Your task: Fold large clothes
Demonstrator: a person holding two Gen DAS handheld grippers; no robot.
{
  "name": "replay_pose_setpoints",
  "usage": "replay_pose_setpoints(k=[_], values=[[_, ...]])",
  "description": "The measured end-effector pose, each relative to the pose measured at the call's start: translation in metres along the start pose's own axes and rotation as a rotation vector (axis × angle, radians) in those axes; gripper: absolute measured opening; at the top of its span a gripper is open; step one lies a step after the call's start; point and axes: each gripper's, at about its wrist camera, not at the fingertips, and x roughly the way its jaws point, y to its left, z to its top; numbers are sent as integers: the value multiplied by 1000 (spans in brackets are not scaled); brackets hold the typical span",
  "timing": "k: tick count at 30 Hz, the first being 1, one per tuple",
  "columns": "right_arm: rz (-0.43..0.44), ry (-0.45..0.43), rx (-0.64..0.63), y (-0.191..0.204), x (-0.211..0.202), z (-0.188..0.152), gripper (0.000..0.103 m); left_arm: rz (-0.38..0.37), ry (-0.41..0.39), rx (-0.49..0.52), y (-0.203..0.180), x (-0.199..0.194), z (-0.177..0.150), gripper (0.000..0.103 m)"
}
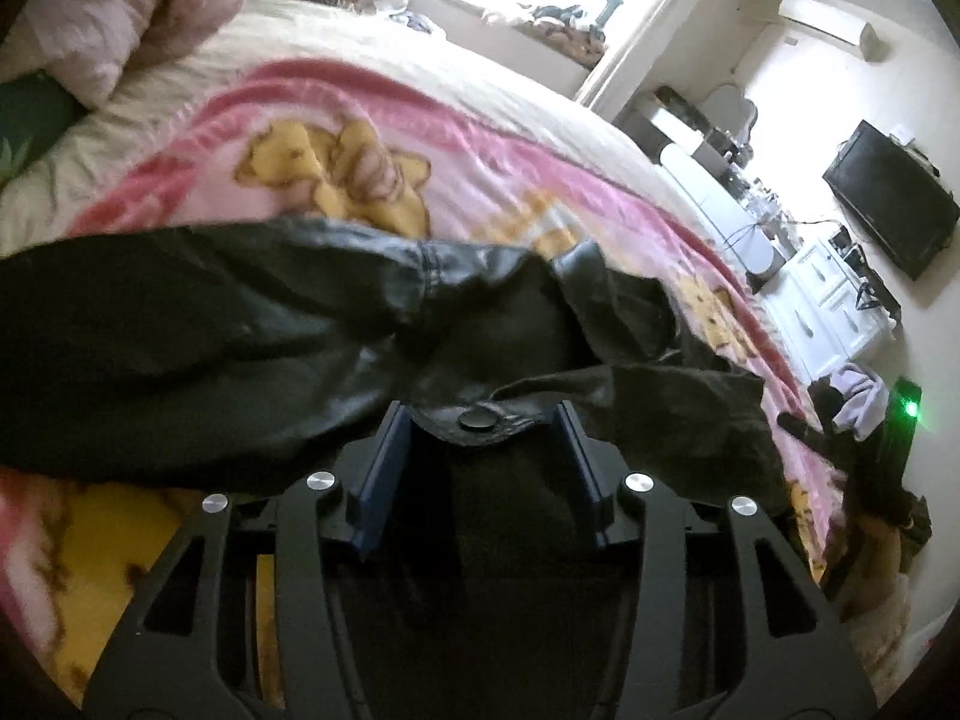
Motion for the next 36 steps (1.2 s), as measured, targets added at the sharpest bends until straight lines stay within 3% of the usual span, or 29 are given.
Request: replay_pose_setpoints(k=[5,9,14,18,22,24,26,30,32,33,36], values=[[26,-2,-47,24,-17,-19,53,-4,27,90,-31,-3,-7,40],[30,17,-87,42,-20,-34,60,12,114,153,-49,21,-23,40],[14,53,-77,45,-12,-47,65,89,191,131,-27,51,-42,40],[-50,156,-12,32,15,-61,67,66,194,117,-16,56,-46,39],[-72,160,3,33,20,-65,68,56,194,111,-16,52,-45,39],[-65,136,18,38,11,-63,74,57,186,102,-19,47,-44,45],[-21,112,49,40,2,-63,78,53,177,103,-22,42,-44,58],[20,74,51,50,-15,-65,90,40,152,114,-28,27,-41,67],[26,59,37,59,-22,-66,93,49,143,121,-29,20,-39,89],[28,51,31,64,-25,-66,94,51,135,125,-29,16,-38,93],[42,35,17,77,-33,-68,96,60,117,134,-28,8,-36,94]])
